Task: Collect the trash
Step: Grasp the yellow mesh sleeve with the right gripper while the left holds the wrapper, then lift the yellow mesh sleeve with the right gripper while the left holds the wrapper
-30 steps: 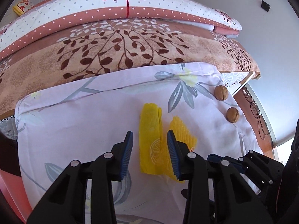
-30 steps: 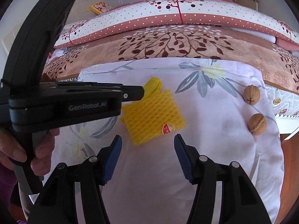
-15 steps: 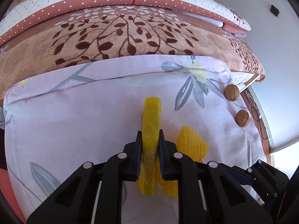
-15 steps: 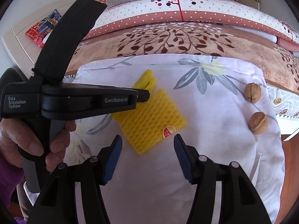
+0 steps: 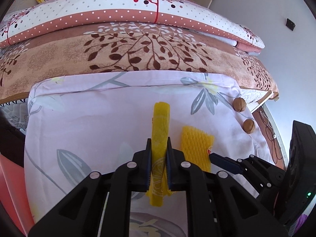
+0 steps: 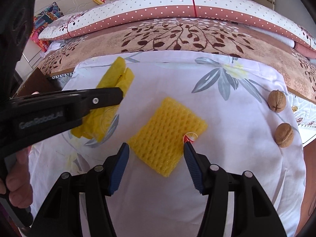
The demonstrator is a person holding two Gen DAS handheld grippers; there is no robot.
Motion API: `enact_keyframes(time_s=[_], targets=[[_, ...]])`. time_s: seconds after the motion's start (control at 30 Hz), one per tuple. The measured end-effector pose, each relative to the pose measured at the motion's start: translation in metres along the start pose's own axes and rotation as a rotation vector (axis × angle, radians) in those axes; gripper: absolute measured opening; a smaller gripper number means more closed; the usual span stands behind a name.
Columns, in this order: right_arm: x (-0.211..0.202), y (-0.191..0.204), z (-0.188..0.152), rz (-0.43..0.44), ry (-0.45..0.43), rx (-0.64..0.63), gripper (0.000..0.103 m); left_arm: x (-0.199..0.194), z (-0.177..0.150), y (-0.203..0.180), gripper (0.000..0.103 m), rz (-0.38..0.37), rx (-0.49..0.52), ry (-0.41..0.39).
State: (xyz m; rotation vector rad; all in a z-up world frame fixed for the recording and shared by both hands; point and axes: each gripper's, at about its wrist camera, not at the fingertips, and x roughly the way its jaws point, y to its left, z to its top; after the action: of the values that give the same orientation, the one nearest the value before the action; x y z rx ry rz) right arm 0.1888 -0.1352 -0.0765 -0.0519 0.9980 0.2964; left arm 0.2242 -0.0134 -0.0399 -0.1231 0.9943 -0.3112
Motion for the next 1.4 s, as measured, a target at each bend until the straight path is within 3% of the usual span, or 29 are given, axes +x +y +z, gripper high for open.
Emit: enact_keyframes(time_s=[0.13, 0.23, 0.33, 0.5, 0.7, 0.87, 1.0, 1.17, 1.3, 1.4], targets=[[0.002, 0.001, -0.002, -0.063, -0.016, -0.039, 0.037, -0.018, -0.009, 0.004, 0.011, -0.007, -0.015, -0.027], [0.001, -0.007, -0.004, -0.051, -0.019, -0.017, 0.024, -0.029, -0.014, 0.006, 0.011, -0.014, -0.035, -0.043], [-0.009, -0.021, -0.007, 0.050, -0.031, 0.056, 0.021, -0.038, -0.020, 0.005, 0.011, -0.024, -0.045, -0.056], [-0.047, -0.044, -0.012, 0.057, -0.116, 0.116, 0.020, -0.048, -0.030, -0.003, 0.011, -0.050, -0.045, -0.074], [-0.086, -0.101, -0.015, -0.073, -0.184, 0.187, 0.020, -0.049, -0.038, -0.014, 0.011, -0.058, -0.038, -0.073], [-0.081, -0.154, -0.014, -0.199, -0.152, 0.255, 0.020, -0.052, -0.045, -0.023, 0.011, -0.056, -0.017, -0.096], [-0.066, -0.177, -0.011, -0.241, -0.113, 0.273, 0.020, -0.055, -0.049, -0.029, 0.011, -0.047, 0.010, -0.103], [-0.048, -0.171, -0.005, -0.135, -0.067, 0.255, 0.020, -0.055, -0.052, -0.029, 0.011, -0.050, 0.007, -0.100], [-0.060, -0.155, -0.001, 0.183, -0.102, 0.253, 0.021, -0.052, -0.053, -0.029, 0.011, -0.057, 0.005, -0.097], [-0.068, -0.150, 0.002, 0.189, -0.122, 0.249, 0.021, -0.051, -0.053, -0.030, 0.011, -0.067, 0.003, -0.097]])
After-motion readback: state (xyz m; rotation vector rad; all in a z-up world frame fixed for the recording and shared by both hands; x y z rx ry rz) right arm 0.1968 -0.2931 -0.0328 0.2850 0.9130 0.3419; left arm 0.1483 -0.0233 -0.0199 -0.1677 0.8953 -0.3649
